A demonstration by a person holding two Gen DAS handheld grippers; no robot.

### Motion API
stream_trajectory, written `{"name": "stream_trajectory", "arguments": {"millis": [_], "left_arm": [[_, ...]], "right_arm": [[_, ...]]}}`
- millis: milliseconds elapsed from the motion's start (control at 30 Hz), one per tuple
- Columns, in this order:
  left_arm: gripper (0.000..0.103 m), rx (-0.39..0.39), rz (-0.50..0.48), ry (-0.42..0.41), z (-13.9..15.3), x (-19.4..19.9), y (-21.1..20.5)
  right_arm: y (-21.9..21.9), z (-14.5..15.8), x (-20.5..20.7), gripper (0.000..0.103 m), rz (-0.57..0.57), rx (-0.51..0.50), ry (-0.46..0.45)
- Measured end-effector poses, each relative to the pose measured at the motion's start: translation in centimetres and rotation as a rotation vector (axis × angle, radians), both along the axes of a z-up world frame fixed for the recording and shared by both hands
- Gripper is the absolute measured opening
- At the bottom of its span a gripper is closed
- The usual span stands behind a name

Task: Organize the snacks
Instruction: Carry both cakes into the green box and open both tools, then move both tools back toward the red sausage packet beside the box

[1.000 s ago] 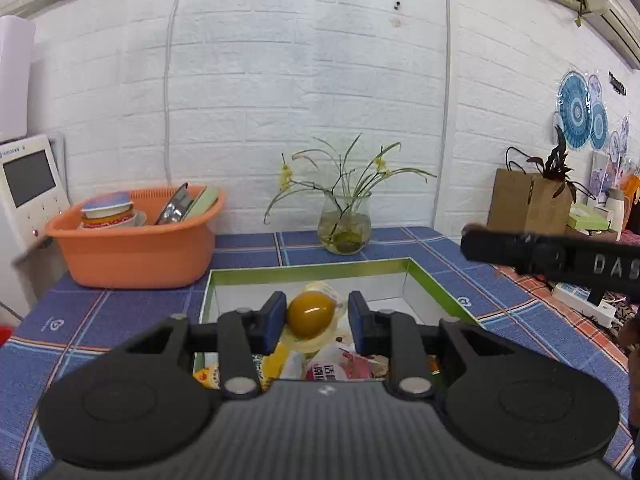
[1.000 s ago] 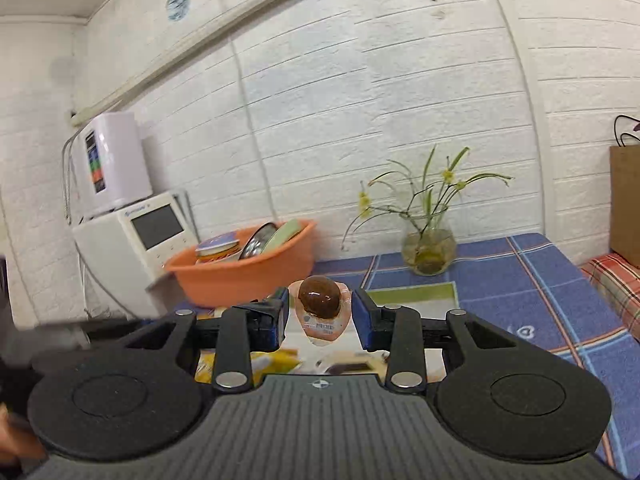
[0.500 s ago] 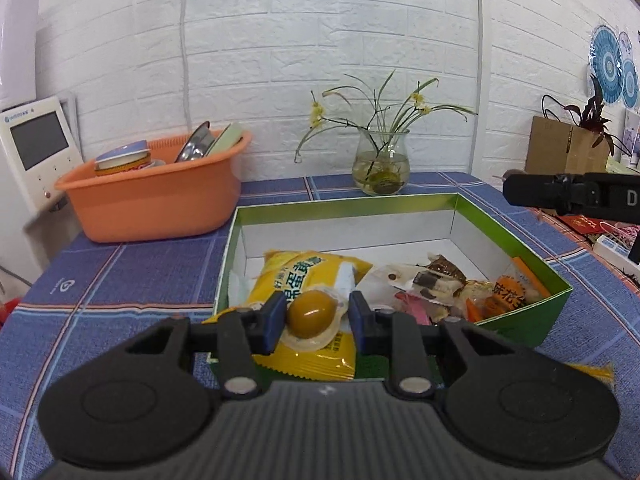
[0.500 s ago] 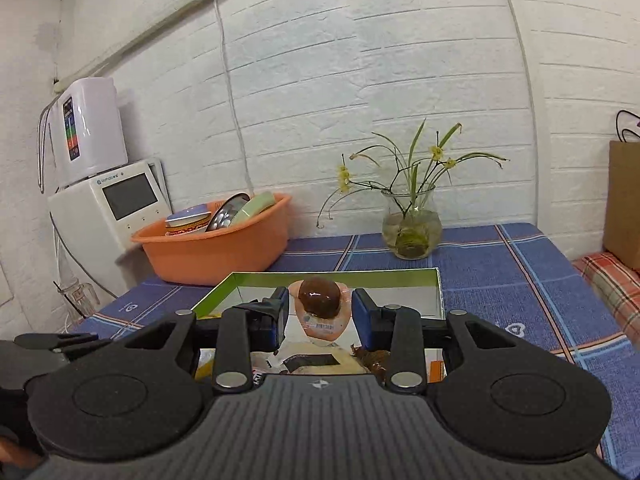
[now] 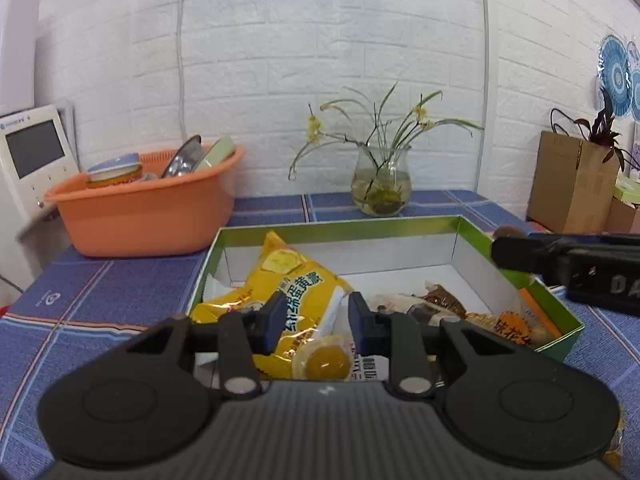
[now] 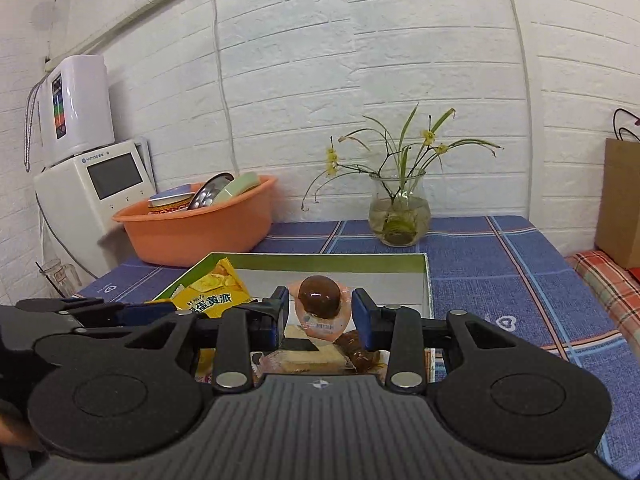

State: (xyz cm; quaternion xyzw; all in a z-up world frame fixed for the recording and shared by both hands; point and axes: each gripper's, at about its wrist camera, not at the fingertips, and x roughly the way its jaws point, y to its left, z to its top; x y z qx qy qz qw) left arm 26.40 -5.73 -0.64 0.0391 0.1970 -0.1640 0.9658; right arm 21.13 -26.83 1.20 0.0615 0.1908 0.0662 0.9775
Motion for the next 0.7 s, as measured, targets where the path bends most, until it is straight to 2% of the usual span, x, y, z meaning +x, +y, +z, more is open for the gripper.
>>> {"name": "stream_trajectory", "arguments": {"millis": [167, 300, 400, 533, 567, 600, 667, 700], "left_arm": [[0.025, 0.016, 0.009, -0.081, 0.9, -2.0, -0.6], [0.025, 0.0, 0.013, -0.058, 0.3, -1.6, -0.2], [0.025, -0.046, -0.014, -0.036, -0.1, -1.2, 0.8], [0.025, -0.06, 0.0, -0.022, -0.2, -0.8, 1.3], [0.03, -0.063, 0.005, -0.024, -0.2, -0.9, 1.4], [0.052, -0.063, 0.008, -0.025, -0.3, -0.9, 1.3], [0.055, -0.052, 0.0, -0.037, -0.2, -1.2, 1.2], [0.055, -0.04, -0.006, -0.041, -0.2, -1.3, 1.1]], "right_arm": [[1.0, -0.1, -0.2, 0.061, 0.023, -0.012, -0.01], [1.4, -0.8, 0.3, 0.062, 0.036, -0.034, 0.02], [1.0, -1.0, 0.6, 0.062, 0.025, -0.021, 0.035], [0.5, -1.0, 0.7, 0.065, 0.032, -0.008, 0.038], [0.4, -1.1, 0.8, 0.069, 0.044, 0.005, 0.044], [0.4, -1.3, 0.9, 0.078, 0.057, 0.021, 0.053], [0.3, -1.5, 1.1, 0.089, 0.066, 0.05, 0.07], [0.2, -1.6, 1.1, 0.09, 0.061, 0.056, 0.075]]}}
